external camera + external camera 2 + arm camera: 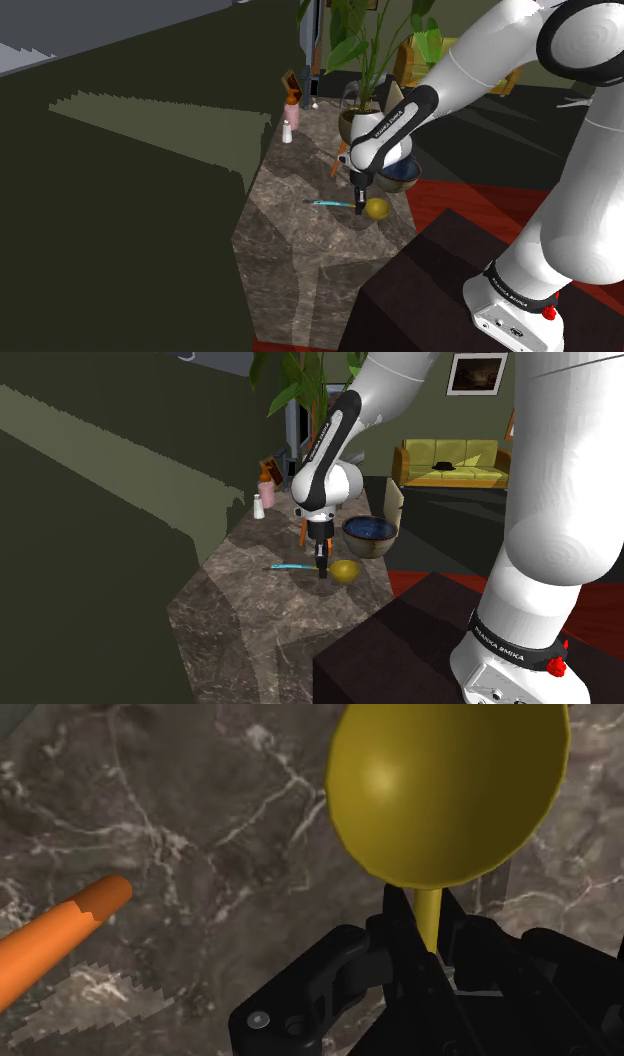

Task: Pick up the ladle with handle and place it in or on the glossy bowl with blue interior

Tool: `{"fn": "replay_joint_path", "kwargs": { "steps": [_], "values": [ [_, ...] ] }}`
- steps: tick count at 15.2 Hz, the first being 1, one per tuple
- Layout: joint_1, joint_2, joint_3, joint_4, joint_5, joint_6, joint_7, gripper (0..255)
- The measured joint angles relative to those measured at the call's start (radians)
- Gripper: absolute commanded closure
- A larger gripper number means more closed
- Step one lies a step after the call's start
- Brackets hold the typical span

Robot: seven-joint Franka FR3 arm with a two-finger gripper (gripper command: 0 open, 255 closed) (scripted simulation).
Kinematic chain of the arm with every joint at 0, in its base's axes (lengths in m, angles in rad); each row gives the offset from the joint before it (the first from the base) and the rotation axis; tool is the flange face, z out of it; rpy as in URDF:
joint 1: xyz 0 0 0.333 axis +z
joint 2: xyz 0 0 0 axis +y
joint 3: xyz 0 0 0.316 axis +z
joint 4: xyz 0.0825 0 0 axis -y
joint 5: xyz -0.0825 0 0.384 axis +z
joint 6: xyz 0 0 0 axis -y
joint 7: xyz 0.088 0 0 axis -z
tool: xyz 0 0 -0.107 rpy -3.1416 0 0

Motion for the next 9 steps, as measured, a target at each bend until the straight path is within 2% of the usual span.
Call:
{"fn": "replay_joint_path", "kwargs": {
  "steps": [9],
  "values": [
    [0.006,-0.116,-0.008,0.004,-0.028,-0.118,0.030,255]
  ]
}}
